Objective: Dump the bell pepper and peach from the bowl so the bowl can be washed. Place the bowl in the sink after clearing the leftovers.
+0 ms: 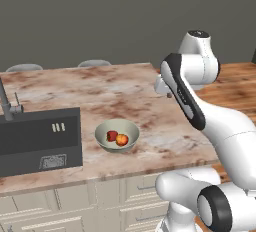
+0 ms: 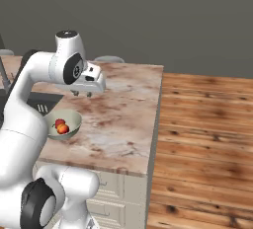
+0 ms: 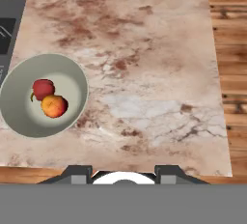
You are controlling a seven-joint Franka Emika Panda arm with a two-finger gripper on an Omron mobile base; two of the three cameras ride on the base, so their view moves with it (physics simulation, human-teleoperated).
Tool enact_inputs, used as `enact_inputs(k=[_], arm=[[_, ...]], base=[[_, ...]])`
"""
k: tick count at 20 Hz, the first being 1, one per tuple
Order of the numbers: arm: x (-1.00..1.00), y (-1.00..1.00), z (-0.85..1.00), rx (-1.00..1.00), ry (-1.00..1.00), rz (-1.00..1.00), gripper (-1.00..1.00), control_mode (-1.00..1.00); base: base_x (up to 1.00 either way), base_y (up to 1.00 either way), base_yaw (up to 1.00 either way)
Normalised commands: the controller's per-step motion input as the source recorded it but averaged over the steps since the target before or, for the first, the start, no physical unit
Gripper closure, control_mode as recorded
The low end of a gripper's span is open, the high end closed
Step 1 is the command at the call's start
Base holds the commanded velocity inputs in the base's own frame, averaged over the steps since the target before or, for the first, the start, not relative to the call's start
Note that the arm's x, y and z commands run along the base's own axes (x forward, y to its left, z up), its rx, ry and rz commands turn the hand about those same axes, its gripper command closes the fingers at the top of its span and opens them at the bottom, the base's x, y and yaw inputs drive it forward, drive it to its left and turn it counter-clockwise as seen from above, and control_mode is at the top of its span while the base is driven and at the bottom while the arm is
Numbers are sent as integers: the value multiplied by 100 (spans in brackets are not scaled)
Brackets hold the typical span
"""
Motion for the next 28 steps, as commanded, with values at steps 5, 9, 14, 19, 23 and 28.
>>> enact_inputs(k=[5, 9, 14, 19, 23, 28], arm=[[7, 21, -21, 6, 2, 0, -100, -100], [31, 79, -81, 0, 31, 0, -100, -100], [14, 75, -100, 0, 27, 0, -100, -100], [17, 41, -82, 6, 21, 0, -100, -100], [7, 4, -23, 1, 4, 0, -100, -100], [7, -3, -41, 0, 0, -1, -100, -100]], base=[[0, 0, 0], [0, 0, 0], [0, 0, 0], [0, 0, 0], [0, 0, 0], [0, 0, 0]])
